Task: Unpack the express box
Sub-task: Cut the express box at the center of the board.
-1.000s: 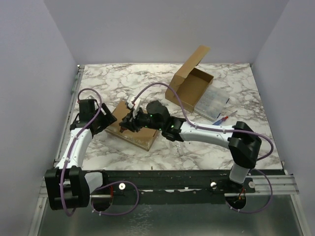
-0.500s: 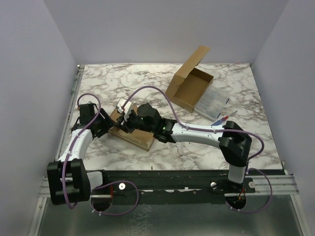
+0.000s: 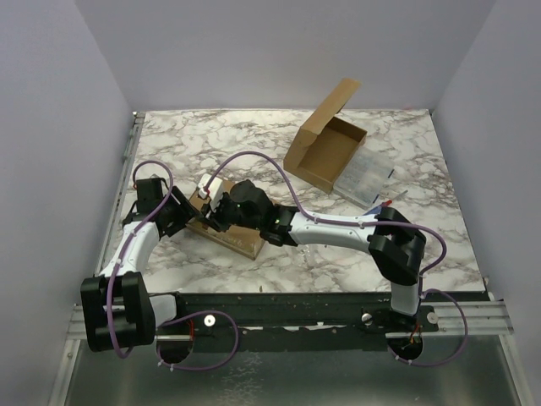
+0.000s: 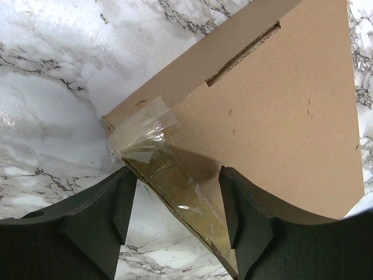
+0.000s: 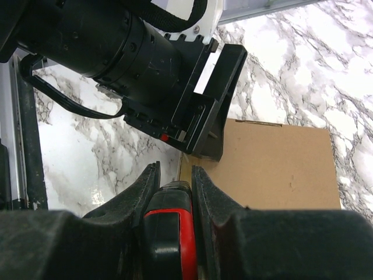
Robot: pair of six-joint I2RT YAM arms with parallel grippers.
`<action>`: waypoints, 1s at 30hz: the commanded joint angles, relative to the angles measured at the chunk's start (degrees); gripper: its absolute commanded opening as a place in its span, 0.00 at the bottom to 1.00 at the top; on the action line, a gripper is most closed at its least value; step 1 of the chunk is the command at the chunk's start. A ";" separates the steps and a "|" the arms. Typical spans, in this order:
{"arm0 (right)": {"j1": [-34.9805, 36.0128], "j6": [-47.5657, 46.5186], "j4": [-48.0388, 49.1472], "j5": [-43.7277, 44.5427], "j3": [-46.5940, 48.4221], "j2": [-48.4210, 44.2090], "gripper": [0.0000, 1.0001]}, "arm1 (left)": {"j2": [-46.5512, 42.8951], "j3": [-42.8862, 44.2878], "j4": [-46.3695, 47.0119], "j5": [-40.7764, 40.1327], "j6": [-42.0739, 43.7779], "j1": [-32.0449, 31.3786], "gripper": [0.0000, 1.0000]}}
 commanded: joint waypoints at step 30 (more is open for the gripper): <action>3.86 -3.88 -5.82 10.42 2.72 1.01 0.00 | 1.52 -0.24 1.04 -3.62 -0.15 0.22 0.65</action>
